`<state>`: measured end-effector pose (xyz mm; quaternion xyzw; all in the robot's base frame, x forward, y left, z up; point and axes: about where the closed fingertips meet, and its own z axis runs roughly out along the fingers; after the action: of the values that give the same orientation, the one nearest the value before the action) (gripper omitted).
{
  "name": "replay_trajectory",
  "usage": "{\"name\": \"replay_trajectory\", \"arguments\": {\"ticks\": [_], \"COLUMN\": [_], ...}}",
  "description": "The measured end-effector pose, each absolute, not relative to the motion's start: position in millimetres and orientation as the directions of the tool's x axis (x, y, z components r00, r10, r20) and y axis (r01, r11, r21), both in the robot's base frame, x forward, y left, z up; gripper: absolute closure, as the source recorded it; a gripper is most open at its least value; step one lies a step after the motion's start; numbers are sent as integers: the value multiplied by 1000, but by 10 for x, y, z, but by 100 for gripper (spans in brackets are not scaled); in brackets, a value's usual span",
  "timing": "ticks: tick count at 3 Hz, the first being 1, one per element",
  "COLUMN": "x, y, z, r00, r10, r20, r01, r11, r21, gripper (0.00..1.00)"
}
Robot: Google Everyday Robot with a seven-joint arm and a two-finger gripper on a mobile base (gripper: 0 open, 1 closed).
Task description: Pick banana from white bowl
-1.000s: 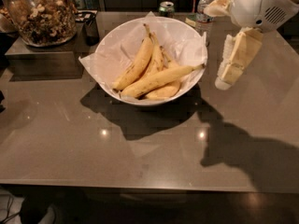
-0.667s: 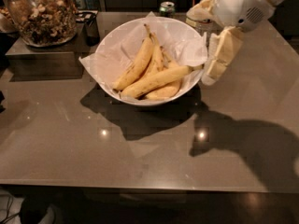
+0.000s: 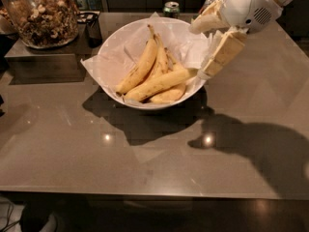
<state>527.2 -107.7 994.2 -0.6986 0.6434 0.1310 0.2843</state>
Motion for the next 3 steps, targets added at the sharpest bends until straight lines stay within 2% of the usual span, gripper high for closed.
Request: {"name": "replay_trajectory", "arguments": {"ticks": [2,3], "x": [5449,5561], "y": [-938,-906], "z": [9711,9592], "r00": [142,139], "r10": [-809,-803], "r20": [-570,-579], "r01": [-979,-980], "r11": [-31,-28], "r21": [-200,-196], "gripper": [18,18]}}
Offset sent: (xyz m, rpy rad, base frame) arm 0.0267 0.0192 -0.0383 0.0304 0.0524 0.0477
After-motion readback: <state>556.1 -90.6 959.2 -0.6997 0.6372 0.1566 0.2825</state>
